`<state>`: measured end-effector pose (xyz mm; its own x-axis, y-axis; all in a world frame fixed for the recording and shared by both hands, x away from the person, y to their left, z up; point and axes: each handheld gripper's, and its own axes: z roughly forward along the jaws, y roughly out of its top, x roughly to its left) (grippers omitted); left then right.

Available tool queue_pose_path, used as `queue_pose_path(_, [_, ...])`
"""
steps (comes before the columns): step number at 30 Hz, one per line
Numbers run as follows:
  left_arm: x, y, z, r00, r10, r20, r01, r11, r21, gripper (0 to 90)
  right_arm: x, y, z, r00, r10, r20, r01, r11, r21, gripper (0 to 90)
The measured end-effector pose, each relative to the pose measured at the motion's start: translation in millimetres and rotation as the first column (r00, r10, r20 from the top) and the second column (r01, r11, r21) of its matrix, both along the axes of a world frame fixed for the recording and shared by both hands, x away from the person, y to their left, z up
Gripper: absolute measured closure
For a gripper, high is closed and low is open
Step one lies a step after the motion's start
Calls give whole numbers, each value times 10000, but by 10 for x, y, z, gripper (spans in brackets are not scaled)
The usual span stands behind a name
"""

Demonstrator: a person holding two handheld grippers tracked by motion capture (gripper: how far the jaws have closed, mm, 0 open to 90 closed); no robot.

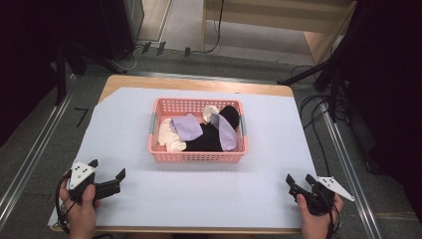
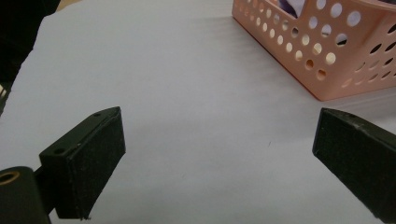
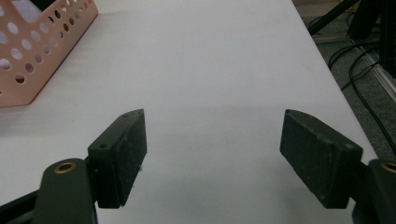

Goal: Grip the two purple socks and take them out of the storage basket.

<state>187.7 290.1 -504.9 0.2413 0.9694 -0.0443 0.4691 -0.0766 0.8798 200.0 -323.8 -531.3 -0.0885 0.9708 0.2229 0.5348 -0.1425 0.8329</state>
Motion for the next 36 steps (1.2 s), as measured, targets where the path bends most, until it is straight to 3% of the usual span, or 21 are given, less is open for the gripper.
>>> queue_pose_path(9, [-6, -1, 1, 10000, 6, 59, -6, 10000, 7, 32, 17, -8, 13, 9983, -506, -290, 508, 9987, 55, 361])
queue_pose_path(16, [-13, -1, 1, 9999, -8, 126, 9, 10000, -48, 32, 105, 91, 174, 9987, -191, -464, 183, 9997, -166, 382])
queue_pose_path(21, [-16, 4, 1, 9999, -30, 151, 31, 10000, -85, 32, 286, 259, 407, 9992, -7, -395, 4, 10000, -84, 386])
queue_pose_path(27, [-12, 14, 3, 9999, -72, 105, 73, 9999, -108, 32, 435, 438, 574, 9993, 234, -292, -230, 9997, 118, 386])
queue_pose_path(32, [-14, 16, 3, 9999, -88, 113, 89, 9999, -137, 32, 575, 650, 697, 9973, 726, -122, -729, 9970, -263, 374])
queue_pose_path(36, [-11, 18, 2, 9999, -64, 120, 66, 9999, -154, 33, 680, 836, 757, 9944, 1009, -330, -1019, 9943, -316, 373])
